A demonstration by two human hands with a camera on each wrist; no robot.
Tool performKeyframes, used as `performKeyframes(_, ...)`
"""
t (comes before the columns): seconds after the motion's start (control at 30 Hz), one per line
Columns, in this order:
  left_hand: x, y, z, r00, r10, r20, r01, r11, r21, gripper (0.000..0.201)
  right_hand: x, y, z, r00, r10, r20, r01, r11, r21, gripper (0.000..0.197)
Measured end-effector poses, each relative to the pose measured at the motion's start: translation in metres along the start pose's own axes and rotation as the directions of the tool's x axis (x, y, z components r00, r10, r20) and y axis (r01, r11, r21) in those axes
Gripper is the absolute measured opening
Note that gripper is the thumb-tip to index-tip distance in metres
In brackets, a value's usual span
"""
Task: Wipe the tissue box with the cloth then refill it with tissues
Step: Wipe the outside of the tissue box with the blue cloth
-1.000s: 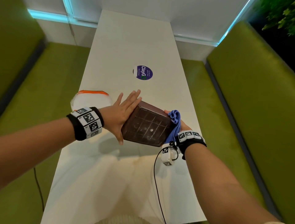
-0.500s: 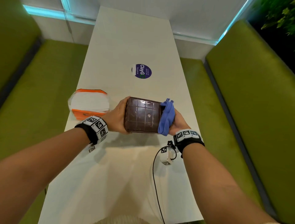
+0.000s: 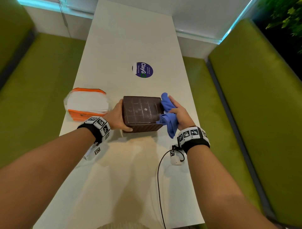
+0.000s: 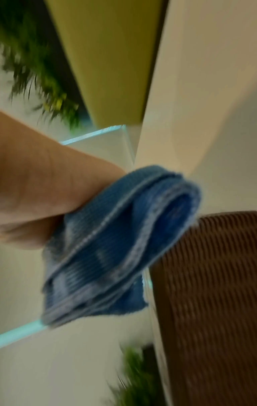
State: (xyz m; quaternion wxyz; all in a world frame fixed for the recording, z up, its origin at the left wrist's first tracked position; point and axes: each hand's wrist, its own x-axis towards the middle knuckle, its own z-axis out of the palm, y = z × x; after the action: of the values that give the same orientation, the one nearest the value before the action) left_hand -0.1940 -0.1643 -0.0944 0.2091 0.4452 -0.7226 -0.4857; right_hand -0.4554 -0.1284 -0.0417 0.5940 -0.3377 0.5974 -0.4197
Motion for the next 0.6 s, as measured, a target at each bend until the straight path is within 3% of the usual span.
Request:
performKeyframes(0.07, 0.002, -0.004, 0.001, 1.000, 0.016, 0.010, -0.016, 1.000, 0.001, 0.133, 0.003, -0.001, 0.013, 0.999, -0.043, -0.012, 0.037, 0.948, -0.317, 0.071)
performKeyframes(0.17, 0.002, -0.010, 0.001, 0.999, 0.045, 0.027, -0.044, 0.998, -0.035, 0.133, 0.007, 0.004, 0.032, 0.998, -0.005, 0.056, 0.042, 0.721, -0.692, 0.072)
performKeyframes(0.27, 0.004, -0.010, 0.000, 0.999, 0.036, 0.026, -0.034, 0.998, -0.061, 0.127, 0.019, 0.009, 0.047, 0.998, 0.009, -0.055, -0.050, 0.571, -0.819, 0.064)
performKeyframes(0.33, 0.006, -0.011, 0.000, 0.999, 0.027, 0.018, -0.025, 0.997, -0.075, 0.125, 0.024, 0.018, 0.060, 0.990, -0.123, -0.073, -0.030, 0.316, -0.948, 0.056)
performKeyframes(0.37, 0.006, -0.012, 0.000, 1.000, 0.028, 0.012, -0.027, 0.996, -0.080, 0.125, 0.025, 0.022, 0.065, 0.977, -0.202, -0.064, -0.013, 0.247, -0.969, 0.054)
performKeyframes(0.43, 0.005, -0.012, 0.002, 1.000, 0.024, 0.012, -0.023, 0.996, -0.082, 0.122, 0.017, 0.026, 0.078, 0.952, -0.292, -0.090, -0.011, 0.261, -0.965, 0.054)
performKeyframes(0.5, 0.005, -0.013, 0.003, 1.000, -0.013, -0.003, 0.013, 0.997, -0.078, 0.121, 0.001, 0.028, 0.094, 0.955, -0.286, -0.078, -0.008, 0.241, -0.970, 0.054)
performKeyframes(0.6, 0.007, -0.014, 0.003, 0.997, -0.069, -0.031, 0.067, 0.996, -0.053, 0.120, -0.016, 0.038, 0.130, 0.959, -0.275, 0.063, 0.124, 0.212, -0.969, 0.053)
